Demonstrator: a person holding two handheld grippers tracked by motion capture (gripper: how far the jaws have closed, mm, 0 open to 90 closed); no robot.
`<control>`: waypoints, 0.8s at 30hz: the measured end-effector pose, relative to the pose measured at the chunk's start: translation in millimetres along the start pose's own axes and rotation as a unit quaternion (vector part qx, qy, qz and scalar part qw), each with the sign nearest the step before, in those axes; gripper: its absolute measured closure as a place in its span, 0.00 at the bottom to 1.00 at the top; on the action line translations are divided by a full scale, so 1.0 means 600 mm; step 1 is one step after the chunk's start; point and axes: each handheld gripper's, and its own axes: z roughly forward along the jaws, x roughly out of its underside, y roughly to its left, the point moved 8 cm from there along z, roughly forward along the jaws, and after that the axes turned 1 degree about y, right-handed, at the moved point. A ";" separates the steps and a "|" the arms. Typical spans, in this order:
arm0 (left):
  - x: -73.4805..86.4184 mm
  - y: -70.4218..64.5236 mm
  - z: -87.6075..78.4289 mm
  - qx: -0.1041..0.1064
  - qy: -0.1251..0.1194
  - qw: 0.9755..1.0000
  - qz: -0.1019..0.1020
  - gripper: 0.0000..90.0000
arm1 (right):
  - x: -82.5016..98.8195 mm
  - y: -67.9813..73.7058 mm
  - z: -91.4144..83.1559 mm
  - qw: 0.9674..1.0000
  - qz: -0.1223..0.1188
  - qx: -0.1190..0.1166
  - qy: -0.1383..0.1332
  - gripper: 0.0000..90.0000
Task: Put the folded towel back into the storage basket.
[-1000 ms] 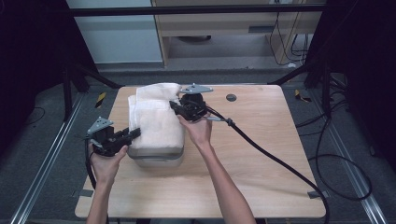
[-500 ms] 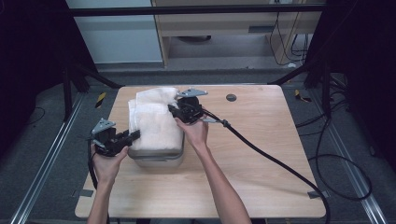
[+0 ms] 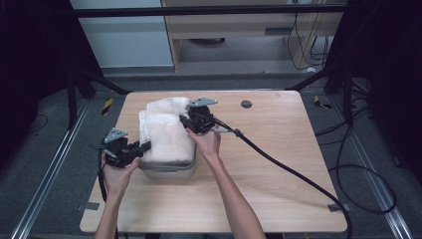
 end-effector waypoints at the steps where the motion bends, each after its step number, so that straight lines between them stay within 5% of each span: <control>1: 0.001 0.001 0.001 -0.001 0.001 1.000 0.001 0.76 | 0.001 0.000 0.001 1.000 -0.001 0.000 0.000 0.78; 24: 0.026 0.008 0.030 -0.008 0.032 0.999 0.006 0.76 | 0.040 -0.010 0.027 1.000 0.007 0.009 0.029 0.77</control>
